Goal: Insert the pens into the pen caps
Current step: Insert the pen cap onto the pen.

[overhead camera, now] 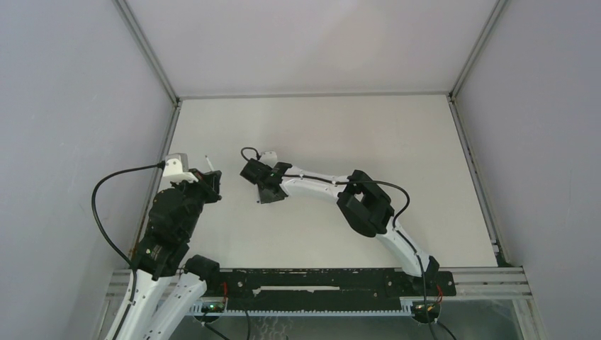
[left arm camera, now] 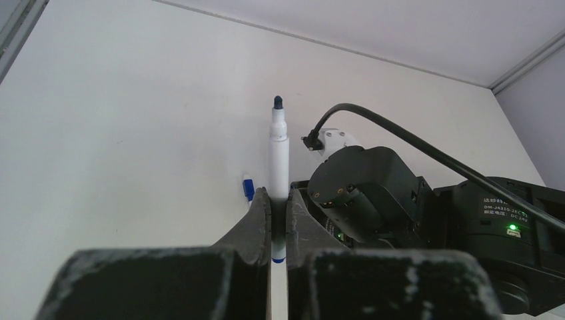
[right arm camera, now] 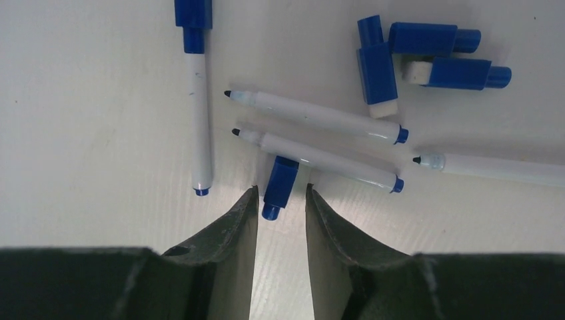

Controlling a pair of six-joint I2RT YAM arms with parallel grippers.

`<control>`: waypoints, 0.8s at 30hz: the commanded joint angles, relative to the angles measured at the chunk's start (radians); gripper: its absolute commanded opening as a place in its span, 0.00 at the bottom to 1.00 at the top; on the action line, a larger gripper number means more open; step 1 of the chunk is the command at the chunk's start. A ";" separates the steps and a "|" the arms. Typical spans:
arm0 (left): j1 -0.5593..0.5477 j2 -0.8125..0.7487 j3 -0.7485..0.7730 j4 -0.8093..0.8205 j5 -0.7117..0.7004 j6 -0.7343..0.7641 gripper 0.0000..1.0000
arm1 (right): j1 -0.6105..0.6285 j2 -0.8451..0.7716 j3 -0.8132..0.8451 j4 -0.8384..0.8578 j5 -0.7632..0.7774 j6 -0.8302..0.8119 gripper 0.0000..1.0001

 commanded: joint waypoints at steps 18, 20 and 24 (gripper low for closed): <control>-0.001 0.008 -0.006 0.041 -0.002 -0.013 0.00 | 0.038 -0.077 -0.119 -0.007 -0.016 -0.088 0.12; -0.001 0.011 -0.006 0.042 0.009 -0.011 0.00 | 0.052 -0.141 -0.238 0.005 -0.033 -0.077 0.12; -0.002 0.020 -0.011 0.047 0.037 -0.008 0.00 | 0.069 -0.290 -0.467 0.009 -0.046 -0.042 0.12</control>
